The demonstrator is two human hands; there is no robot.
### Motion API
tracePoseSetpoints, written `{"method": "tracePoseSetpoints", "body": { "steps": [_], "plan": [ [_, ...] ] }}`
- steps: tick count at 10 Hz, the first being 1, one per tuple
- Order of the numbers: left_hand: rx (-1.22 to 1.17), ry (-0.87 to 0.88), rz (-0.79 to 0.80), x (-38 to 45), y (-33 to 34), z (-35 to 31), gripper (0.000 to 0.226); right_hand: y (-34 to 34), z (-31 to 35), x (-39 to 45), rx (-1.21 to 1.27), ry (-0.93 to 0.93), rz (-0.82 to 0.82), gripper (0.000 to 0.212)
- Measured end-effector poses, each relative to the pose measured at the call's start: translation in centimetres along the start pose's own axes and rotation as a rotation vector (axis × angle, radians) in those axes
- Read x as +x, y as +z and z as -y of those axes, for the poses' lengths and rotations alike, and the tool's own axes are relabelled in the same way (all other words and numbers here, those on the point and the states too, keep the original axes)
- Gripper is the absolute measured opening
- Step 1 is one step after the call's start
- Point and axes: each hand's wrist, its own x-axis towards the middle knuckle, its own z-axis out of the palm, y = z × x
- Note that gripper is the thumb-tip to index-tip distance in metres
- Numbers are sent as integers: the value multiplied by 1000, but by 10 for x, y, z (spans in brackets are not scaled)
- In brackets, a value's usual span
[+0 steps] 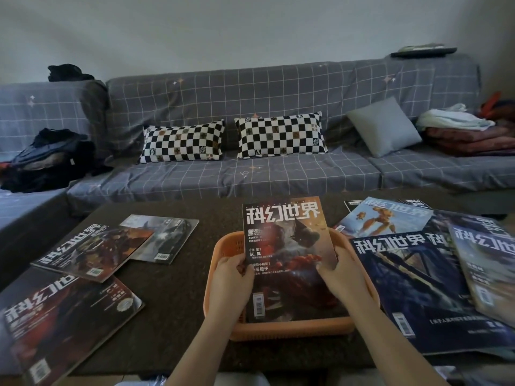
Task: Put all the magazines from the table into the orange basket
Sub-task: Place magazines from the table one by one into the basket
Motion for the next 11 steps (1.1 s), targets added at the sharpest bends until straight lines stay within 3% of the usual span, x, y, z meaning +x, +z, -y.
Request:
{"method": "tracePoseSetpoints", "body": {
  "steps": [3, 6, 8, 9, 10, 11],
  "plan": [
    [-168, -91, 84, 3, -3, 1, 38, -8, -6, 0, 44, 46, 107, 18],
    [-240, -134, 67, 5, 2, 6, 26, -8, -3, -3, -42, 61, 96, 22],
    [-211, -97, 65, 0, -2, -2, 23, -8, 1, -4, 28, 94, 130, 46],
    [-209, -51, 56, -4, -4, -6, 27, -12, 6, -10, 98, -49, 25, 52],
    [-255, -37, 25, -8, -12, -7, 47, -14, 14, -20, 108, -173, -85, 56],
    [-270, -14, -24, -8, -28, -8, 46, -12, 29, -26, 118, -287, -103, 55]
  ]
}}
